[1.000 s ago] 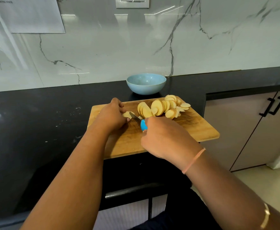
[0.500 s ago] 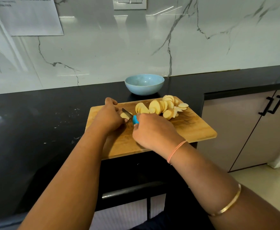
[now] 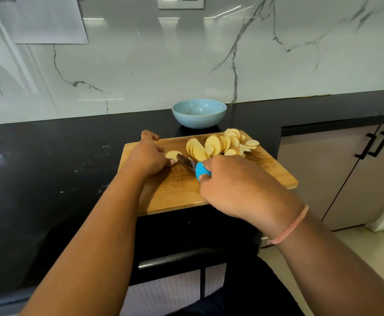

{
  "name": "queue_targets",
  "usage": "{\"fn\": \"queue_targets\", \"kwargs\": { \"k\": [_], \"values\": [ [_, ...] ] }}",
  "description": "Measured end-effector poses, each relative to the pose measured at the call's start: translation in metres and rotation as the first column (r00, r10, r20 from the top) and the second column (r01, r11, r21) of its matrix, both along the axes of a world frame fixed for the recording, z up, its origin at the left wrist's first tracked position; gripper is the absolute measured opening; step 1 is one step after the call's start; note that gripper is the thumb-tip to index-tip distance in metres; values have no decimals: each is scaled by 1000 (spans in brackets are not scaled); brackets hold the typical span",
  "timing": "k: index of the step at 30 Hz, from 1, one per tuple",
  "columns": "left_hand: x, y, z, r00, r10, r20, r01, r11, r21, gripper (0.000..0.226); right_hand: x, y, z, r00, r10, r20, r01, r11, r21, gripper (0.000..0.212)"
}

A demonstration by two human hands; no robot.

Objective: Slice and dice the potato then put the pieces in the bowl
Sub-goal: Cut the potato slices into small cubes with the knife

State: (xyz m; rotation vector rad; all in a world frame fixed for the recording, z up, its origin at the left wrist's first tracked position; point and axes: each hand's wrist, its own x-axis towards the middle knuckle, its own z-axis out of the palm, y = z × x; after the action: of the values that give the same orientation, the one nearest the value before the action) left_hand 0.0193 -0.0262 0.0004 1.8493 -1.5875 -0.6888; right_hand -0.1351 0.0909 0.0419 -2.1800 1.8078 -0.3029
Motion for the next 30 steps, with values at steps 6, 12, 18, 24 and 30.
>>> {"fn": "queue_targets", "kwargs": {
  "k": [6,12,18,24,30],
  "values": [
    [0,-1,0,999,32,-20,-32,999,-20,58,24,-31,-5,1000,-7,16,8,997,-72,32],
    [1,-3,-6,998,68,-8,-68,996,-61,54,31,-34,-23,1000,-2,-15,1,999,-39,36],
    [-1,-4,-6,998,53,21,-51,996,-77,57,15,-9,-20,1000,18,-23,-18,1000,-2,37],
    [1,-4,-6,986,-98,134,104,994,-41,51,-9,14,-11,999,10,32,-10,1000,-7,40],
    [1,0,-3,906,-319,279,326,945,21,49,-18,10,-18,990,-44,134,49,998,-34,43]
  ]
}}
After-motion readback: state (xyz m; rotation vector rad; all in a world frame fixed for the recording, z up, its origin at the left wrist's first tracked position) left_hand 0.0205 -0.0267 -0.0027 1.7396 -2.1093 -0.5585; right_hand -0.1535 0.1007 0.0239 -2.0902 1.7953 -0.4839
